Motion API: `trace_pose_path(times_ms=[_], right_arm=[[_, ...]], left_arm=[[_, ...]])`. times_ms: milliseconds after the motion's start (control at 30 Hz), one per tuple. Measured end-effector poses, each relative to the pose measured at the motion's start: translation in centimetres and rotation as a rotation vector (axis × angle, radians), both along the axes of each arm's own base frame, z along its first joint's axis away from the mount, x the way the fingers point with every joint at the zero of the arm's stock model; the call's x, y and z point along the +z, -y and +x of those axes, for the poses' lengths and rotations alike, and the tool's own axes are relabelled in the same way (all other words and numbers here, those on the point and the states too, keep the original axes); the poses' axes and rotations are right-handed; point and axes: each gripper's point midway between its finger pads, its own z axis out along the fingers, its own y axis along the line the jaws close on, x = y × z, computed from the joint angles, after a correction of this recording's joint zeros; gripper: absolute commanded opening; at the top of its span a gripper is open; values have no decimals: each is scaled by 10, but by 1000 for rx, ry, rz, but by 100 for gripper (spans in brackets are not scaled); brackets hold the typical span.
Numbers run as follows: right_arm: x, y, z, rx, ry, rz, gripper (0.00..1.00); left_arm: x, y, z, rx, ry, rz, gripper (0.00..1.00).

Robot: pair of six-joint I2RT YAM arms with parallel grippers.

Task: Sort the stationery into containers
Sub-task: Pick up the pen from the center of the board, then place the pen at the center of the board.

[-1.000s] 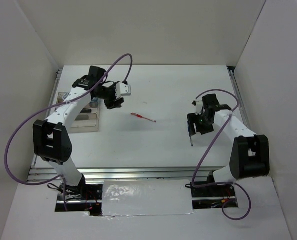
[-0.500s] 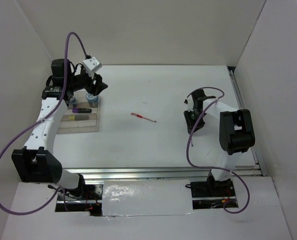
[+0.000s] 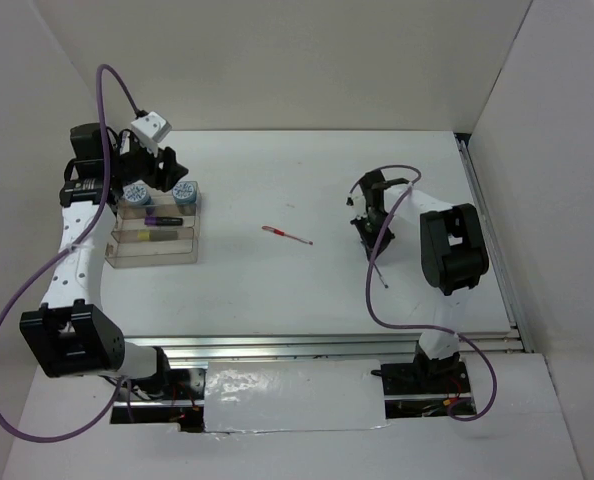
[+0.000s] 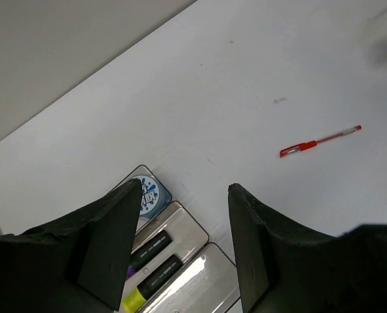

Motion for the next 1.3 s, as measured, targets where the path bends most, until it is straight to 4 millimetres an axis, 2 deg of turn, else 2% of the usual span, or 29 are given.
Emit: trace_pose_path(times_ms=[133,233,333,500,567,600,667,733,833,867,967,1000,1067,1100,1167,1300], right_arm=[[2,-19,-8,73,-6,9,0],[11,-49,-15,172,13,13,0],[39,-104,-15,318,80,45,0],[92,-216,-11,547,255,153,1],[95,-255,-12,620,286,175,1],[90,-273,-13,655,295,178,2],[70,-297,-16,714,291,155,3],[43,-306,-25,768,264,109,3],[9,-307,-37,851,225,23,6],[6,-308,-37,871,236,4,8],[6,-308,-35,912,263,-33,27],[5,-305,-35,922,265,-47,38],[7,-301,-33,931,276,-64,49],[8,-300,-33,933,280,-69,58],[11,-294,-35,928,281,-74,64],[30,-287,-41,880,281,-31,64]], left_arm=[[2,-16,-3,38,0,-10,67],[5,-32,-6,76,-3,-31,69],[2,-46,-11,104,-30,-47,72],[-9,-59,-23,129,-95,-83,80],[-12,-66,-28,137,-121,-107,88],[-14,-69,-30,142,-133,-119,92],[-16,-79,-33,149,-157,-146,98],[-19,-86,-36,152,-183,-176,99],[-24,-88,-39,137,-217,-204,97],[-26,-87,-40,128,-228,-214,97],[-29,-83,-42,108,-244,-236,96],[-28,-81,-42,101,-243,-241,95],[-27,-79,-42,88,-240,-245,95],[-27,-77,-42,82,-239,-244,95],[-28,-74,-41,74,-240,-242,95],[-34,-57,-35,21,-248,-209,94]])
